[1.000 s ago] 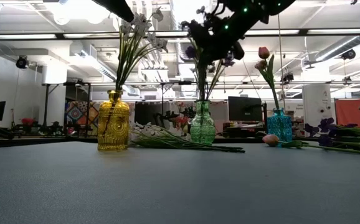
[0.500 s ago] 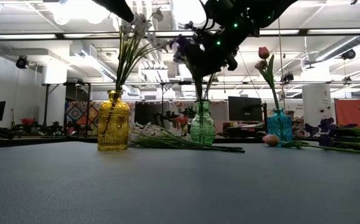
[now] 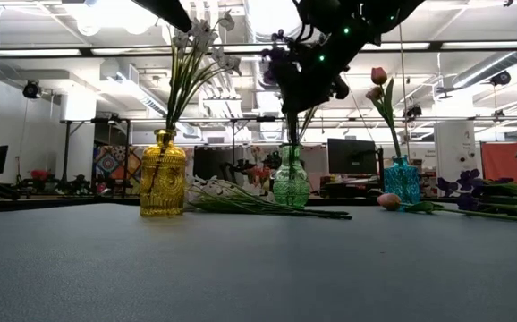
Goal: Sort flowers into vase by color
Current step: Put the left purple flowers into the green vase
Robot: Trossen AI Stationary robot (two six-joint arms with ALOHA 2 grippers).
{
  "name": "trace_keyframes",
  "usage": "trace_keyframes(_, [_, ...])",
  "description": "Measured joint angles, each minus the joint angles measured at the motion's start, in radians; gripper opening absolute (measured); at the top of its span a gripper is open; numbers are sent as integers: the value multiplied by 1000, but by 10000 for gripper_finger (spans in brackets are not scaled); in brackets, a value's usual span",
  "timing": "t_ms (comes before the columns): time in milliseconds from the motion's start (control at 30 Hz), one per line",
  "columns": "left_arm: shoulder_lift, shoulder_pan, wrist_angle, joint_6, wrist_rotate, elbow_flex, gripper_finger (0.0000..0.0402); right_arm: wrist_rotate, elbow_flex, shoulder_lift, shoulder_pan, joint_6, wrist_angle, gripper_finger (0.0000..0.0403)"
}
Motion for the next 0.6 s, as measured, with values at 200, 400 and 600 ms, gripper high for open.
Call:
trace_keyframes(200, [0,0,0,0,0,0,201,0,0,-46,29,4,-32,206])
trace_keyframes(400, [0,0,0,-3,0,0,201,0,0,-95,60,10,-59,231])
trace_keyframes(600, [0,0,1,-3,0,0,201,-5,0,-116,71,21,-61,252])
